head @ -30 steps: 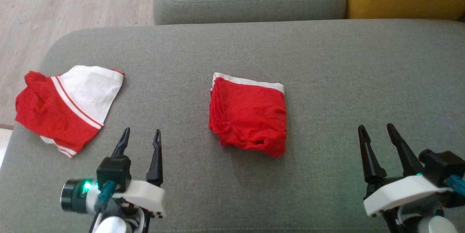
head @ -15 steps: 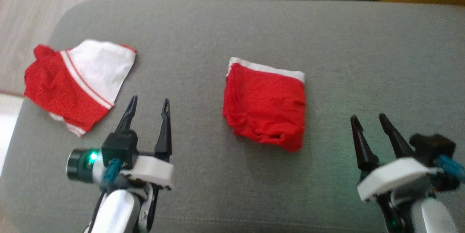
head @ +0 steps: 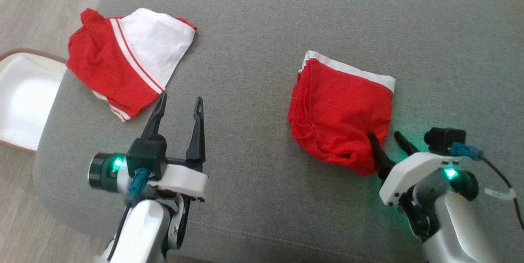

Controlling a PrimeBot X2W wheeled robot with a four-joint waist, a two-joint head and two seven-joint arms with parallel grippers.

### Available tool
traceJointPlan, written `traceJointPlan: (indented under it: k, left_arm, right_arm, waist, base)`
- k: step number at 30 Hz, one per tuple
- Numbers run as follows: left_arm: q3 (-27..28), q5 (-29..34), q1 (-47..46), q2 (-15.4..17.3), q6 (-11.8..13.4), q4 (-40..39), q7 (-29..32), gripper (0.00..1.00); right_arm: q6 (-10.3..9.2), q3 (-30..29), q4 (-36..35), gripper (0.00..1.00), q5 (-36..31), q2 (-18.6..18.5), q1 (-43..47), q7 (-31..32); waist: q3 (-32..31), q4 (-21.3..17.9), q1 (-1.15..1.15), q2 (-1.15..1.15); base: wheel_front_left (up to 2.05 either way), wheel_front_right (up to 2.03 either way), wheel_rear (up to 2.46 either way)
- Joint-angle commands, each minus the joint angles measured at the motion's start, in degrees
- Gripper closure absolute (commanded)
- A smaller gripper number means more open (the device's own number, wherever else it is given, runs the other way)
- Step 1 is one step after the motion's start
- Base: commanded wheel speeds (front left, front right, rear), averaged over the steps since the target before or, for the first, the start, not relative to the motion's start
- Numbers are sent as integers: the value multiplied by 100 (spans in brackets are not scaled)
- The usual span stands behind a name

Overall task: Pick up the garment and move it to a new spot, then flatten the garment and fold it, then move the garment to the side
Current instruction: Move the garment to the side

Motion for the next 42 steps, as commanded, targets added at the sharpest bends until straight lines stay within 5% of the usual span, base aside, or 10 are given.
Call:
traceJointPlan:
  k: [1, 6, 7, 8, 9, 21, 33, 42]
  left_arm:
    - [179, 20, -275, 30, 10, -151, -55, 0]
    - [173, -5, -281, 16, 4, -98, -87, 0]
    - [174, -6, -281, 17, 7, -94, -92, 0]
    - [175, -7, -283, 19, 10, -92, -96, 0]
    - [177, -8, -287, 20, 13, -90, -100, 0]
    - [244, -15, -281, 138, 74, -157, -121, 0]
    - [21, 87, -548, 212, -62, -324, 38, 0]
    - [-195, 291, -1076, 274, -224, -508, 221, 0]
  right_arm:
    - [22, 169, -91, 0, 54, -21, -237, 39]
    - [22, 454, 477, 0, 283, -20, -460, 299]
    - [22, 509, 533, 19, 324, -19, -494, 334]
    - [22, 557, 573, 88, 346, -19, -523, 356]
    - [22, 591, 585, 100, 318, -19, -553, 342]
    - [22, 894, -155, 100, -182, -382, -385, 199]
    - [22, 1142, -637, 100, -26, -1394, -200, 309]
    - [22, 701, -272, 100, 252, -2199, -1121, -56]
  waist:
    - [-3, 18, 0, 0]
    - [12, 22, 0, 0]
    - [20, 12, 0, 0]
    - [28, -1, 0, 0]
    - [35, -15, 0, 0]
    - [68, -811, 0, 0]
    - [329, -2344, 0, 0]
    - [974, -2946, 0, 0]
  base:
    - [0, 0, 0]
    - [0, 0, 0]
    - [0, 0, 0]
    - [0, 0, 0]
    - [0, 0, 0]
    - [0, 0, 0]
    - [0, 0, 0]
    - [0, 0, 0]
